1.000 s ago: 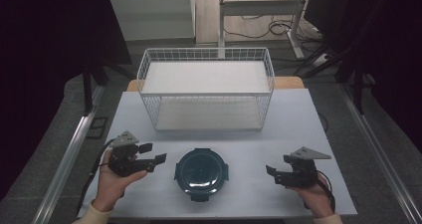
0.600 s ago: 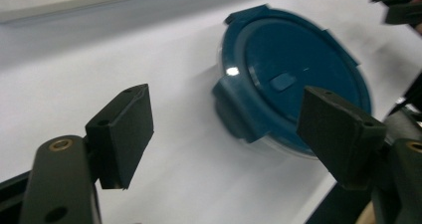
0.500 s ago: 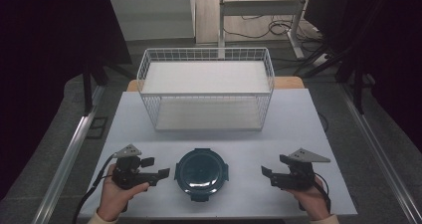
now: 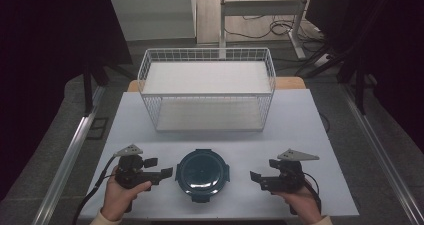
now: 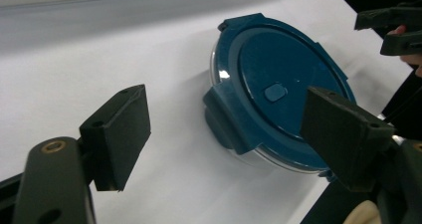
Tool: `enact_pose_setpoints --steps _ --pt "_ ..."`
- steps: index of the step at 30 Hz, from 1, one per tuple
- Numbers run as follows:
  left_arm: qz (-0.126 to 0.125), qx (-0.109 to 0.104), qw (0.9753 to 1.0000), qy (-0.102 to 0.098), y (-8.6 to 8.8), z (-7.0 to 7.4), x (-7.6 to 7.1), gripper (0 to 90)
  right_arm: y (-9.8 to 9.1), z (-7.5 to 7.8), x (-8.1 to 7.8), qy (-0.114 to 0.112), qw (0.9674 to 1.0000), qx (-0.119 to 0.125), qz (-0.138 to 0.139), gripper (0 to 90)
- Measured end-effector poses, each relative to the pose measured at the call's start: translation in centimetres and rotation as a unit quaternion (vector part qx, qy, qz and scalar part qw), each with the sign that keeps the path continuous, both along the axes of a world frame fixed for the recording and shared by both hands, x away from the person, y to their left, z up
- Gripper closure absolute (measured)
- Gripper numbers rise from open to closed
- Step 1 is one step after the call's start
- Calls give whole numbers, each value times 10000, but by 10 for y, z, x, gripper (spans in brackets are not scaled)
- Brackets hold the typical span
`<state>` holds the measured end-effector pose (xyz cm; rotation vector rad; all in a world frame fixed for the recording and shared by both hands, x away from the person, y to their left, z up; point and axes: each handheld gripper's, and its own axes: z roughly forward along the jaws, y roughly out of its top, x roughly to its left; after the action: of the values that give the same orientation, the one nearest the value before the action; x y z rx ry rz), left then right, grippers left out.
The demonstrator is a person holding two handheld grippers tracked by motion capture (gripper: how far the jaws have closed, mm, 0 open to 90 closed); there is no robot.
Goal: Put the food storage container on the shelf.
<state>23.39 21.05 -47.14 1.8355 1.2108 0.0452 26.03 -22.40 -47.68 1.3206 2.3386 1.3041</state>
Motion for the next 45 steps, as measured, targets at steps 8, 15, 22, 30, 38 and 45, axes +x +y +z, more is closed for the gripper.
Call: enact_pose_setpoints --steps 8,15,22,30,38,45 --pt "-90 -163 9995 258 -8 -8 8 194 18 1 1 297 9992 268 70 101" --pt "-87 -410 9975 564 -11 -13 21 192 42 0 8 517 9975 465 136 101" --pt "-141 -508 9967 624 -13 -13 21 187 77 1 15 722 9953 542 355 99" --pt "-292 -465 9951 818 -20 -22 21 160 90 -11 15 948 9936 516 330 93" --pt "-281 -593 9919 1086 -23 -33 25 136 90 -20 17 1245 9894 694 274 92" --pt "-453 -963 9839 1433 -28 -46 27 147 97 -29 17 1514 9847 805 296 90"
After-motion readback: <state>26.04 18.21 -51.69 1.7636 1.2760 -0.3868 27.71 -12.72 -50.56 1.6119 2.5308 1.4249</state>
